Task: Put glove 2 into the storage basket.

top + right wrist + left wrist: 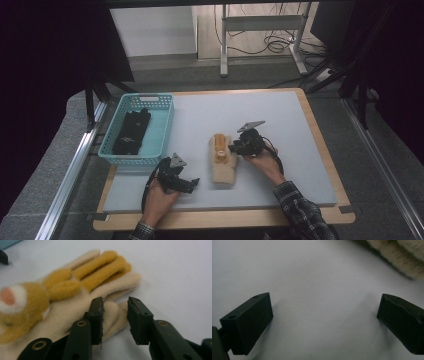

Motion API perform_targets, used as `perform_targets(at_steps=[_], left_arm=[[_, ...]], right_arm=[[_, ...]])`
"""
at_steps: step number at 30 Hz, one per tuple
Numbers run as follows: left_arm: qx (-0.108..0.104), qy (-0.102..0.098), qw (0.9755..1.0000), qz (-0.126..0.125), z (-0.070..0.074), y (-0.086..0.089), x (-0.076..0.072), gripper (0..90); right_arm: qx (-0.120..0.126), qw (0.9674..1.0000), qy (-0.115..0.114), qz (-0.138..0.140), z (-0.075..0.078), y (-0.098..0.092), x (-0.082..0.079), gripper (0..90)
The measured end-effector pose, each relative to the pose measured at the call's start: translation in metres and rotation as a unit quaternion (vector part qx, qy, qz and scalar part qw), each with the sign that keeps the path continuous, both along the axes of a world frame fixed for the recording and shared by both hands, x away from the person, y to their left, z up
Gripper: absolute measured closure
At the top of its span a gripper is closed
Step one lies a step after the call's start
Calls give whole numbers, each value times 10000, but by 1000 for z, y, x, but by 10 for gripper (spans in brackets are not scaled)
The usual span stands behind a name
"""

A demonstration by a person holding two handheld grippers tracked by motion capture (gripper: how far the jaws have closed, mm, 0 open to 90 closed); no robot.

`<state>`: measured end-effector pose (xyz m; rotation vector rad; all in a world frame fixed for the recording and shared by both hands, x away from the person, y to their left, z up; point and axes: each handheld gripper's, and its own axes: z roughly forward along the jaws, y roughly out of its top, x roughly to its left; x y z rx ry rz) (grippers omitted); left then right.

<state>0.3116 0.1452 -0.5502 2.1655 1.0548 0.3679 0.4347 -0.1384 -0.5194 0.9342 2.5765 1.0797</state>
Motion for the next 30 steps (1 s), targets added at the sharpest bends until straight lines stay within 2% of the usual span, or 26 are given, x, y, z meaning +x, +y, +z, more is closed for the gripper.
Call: perform_targets(at_steps=[2, 6, 8, 11, 14, 17, 21, 23, 26, 30], left_arm=[[0, 0, 10000, 0, 0, 0, 0, 4], [1, 0, 10000, 1, 0, 0, 0, 4], [1, 1, 10000, 0, 0, 0, 0, 5], [2, 2, 10000, 0, 0, 0, 0, 4], [-6, -1, 10000, 7, 0, 0, 0, 5], [-7, 0, 10000, 7, 0, 0, 0, 5], [0, 0, 10000, 0, 0, 0, 0, 5], [0, 1, 10000, 2, 0, 0, 0, 6], [20, -29, 10000, -9, 1, 0, -2, 11], [32, 10, 10000, -13, 1, 3, -7, 10]], right_arm=[[76, 9999, 77, 95, -3, 2, -2, 821], [-97, 9999, -94, 93, 4, 5, -7, 855], [5, 9998, -210, 53, 13, 2, -9, 854], [150, 9991, -399, -32, 23, -6, -11, 812], [124, 9985, -501, -162, 25, -12, -6, 696], [231, 9983, -499, -186, 29, -20, -8, 658], [149, 9983, -544, -129, 31, -29, -19, 659], [146, 9985, -524, -80, 31, -33, -25, 694], [117, 9990, -428, 83, 28, -37, -37, 802], [102, 9991, -253, 316, 15, -40, -56, 864]])
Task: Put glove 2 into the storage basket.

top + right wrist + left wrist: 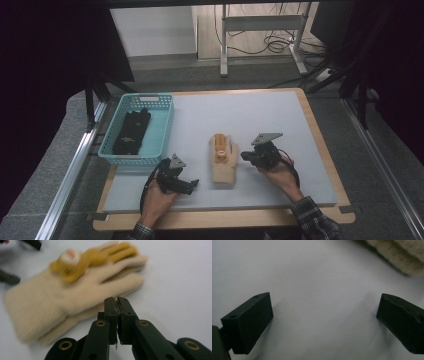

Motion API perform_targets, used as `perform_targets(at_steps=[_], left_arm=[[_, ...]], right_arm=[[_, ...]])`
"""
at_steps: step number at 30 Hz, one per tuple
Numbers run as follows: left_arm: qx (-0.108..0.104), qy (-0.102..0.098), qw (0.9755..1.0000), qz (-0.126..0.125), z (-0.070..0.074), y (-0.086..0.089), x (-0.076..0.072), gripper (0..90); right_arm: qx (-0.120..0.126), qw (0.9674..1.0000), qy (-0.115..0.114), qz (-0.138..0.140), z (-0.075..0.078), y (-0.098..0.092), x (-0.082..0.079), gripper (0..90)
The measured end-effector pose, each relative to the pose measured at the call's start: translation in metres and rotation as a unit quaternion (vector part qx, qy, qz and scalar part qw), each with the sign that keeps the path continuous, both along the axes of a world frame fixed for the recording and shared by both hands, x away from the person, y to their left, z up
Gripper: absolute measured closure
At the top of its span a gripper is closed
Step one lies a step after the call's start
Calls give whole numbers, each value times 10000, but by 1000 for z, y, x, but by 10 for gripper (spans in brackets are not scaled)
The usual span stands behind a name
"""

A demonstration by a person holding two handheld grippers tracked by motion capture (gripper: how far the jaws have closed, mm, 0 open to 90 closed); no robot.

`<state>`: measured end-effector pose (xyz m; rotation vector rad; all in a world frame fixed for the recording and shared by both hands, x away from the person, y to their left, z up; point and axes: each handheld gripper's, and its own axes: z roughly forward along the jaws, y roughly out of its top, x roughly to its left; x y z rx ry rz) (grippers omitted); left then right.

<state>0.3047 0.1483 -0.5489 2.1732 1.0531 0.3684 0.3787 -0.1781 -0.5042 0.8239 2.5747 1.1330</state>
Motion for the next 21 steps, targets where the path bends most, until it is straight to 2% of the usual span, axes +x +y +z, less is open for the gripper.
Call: perform_targets(at_steps=[6, 8, 21], left_arm=[[70, -25, 9999, 88, 0, 8, -6, 3], [26, -23, 9999, 98, -1, 12, -8, 2], [17, -8, 10000, -5, -2, 19, -8, 0]], right_arm=[[-24, 9996, 152, 223, -19, 6, -16, 866], [-37, 9994, 172, 293, -22, 11, -18, 866], [-90, 9983, 73, 570, -27, 51, -22, 866]])
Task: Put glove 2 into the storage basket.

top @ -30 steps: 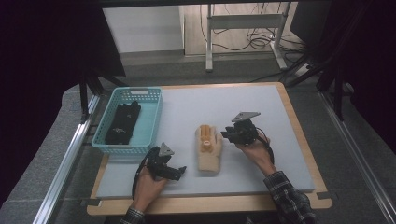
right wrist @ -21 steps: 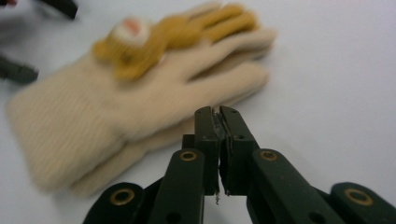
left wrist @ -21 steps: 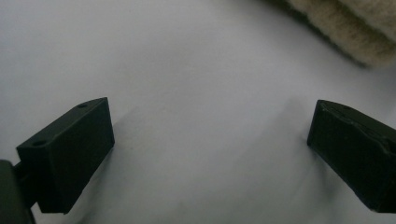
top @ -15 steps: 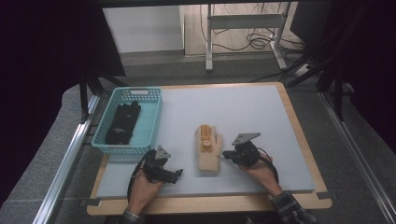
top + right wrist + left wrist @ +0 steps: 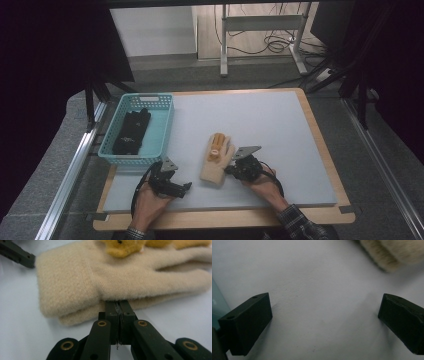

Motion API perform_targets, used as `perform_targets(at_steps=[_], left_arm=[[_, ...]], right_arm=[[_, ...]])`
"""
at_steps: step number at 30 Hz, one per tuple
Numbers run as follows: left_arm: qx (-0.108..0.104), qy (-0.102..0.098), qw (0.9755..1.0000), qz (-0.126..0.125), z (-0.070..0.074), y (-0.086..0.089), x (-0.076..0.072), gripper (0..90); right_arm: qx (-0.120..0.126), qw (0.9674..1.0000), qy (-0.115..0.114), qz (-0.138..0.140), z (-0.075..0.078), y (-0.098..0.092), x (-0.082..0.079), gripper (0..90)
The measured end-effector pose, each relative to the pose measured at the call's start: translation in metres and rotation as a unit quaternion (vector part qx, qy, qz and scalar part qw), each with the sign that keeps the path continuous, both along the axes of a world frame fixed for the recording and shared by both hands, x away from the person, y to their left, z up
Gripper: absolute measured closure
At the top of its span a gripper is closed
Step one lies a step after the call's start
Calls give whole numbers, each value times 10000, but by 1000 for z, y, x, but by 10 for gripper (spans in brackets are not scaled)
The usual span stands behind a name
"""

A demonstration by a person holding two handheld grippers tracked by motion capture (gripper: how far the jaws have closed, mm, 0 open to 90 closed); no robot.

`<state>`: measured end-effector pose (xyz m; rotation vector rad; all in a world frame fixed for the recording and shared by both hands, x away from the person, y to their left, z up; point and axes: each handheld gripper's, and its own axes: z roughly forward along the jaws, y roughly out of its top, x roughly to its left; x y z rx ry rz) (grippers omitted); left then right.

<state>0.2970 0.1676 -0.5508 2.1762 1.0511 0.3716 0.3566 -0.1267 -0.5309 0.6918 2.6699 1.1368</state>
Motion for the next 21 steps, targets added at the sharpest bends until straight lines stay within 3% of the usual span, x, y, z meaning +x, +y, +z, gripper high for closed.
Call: perform_targets(at_steps=[11, 15, 21], left_arm=[[9, 30, 10000, -20, 0, 0, 1, 0], [-16, 22, 10000, -11, 0, 1, 1, 0], [-41, 32, 10000, -9, -1, 1, 1, 0]], right_arm=[[49, 9999, -66, 83, -4, 36, 7, 858], [-10, 9999, -74, 98, -3, 36, 6, 837], [61, 9998, -164, -1, 7, 19, 2, 743]])
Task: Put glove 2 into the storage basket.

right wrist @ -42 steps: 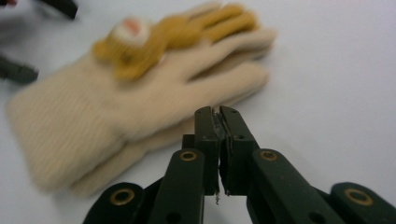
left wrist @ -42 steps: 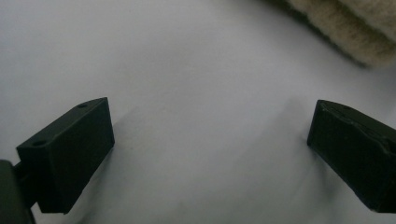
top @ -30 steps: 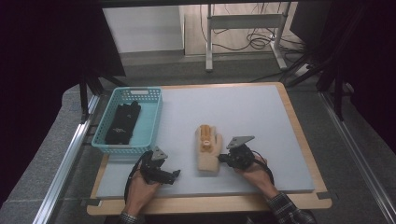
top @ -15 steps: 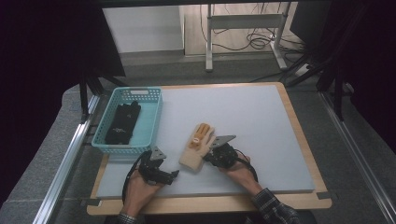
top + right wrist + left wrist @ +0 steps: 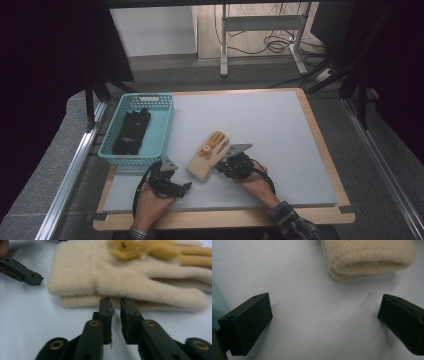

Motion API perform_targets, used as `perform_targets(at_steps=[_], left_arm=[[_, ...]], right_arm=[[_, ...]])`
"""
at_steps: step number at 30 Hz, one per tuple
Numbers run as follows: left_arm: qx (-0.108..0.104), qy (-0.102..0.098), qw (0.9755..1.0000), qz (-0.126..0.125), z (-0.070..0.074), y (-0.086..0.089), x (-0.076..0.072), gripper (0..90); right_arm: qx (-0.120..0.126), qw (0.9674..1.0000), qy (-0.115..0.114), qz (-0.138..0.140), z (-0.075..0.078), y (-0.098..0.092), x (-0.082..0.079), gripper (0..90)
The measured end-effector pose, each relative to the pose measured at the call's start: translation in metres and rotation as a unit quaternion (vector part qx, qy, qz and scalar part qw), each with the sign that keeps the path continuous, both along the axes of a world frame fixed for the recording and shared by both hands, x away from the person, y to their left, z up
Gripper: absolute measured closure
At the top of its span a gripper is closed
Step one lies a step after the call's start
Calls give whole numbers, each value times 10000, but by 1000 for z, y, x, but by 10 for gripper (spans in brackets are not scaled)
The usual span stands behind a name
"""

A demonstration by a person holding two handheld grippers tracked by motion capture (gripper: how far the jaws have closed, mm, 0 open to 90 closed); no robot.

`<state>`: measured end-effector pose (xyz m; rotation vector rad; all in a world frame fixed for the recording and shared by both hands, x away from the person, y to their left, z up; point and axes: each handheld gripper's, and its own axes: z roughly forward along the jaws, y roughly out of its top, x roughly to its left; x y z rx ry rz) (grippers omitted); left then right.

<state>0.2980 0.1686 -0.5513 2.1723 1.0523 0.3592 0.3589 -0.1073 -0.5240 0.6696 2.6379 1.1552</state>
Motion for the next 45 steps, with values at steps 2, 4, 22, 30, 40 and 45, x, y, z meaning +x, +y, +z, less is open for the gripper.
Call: perform_targets(at_steps=[2, 4, 22, 30, 40, 45], left_arm=[[0, 1, 10000, -1, 0, 0, 0, 0], [2, -1, 10000, -2, 0, 0, 0, 0], [-28, 43, 10000, 46, 0, 0, 0, 0], [-26, 35, 10000, 46, 0, 0, 0, 0], [-34, 33, 10000, 44, 0, 0, 0, 0], [-52, 30, 10000, 39, 0, 0, 0, 0]], right_arm=[[3, 9999, -51, -87, 3, -8, 0, 684], [41, 9997, -95, -208, 6, -17, 1, 632], [190, 9925, -245, -1183, 22, -98, 0, 265], [258, 9865, -236, -1599, 13, -133, 2, 180], [-54, 9814, -90, -1915, -1, -152, 6, 56], [-284, 9809, -52, -1923, -7, -151, 8, 19]])
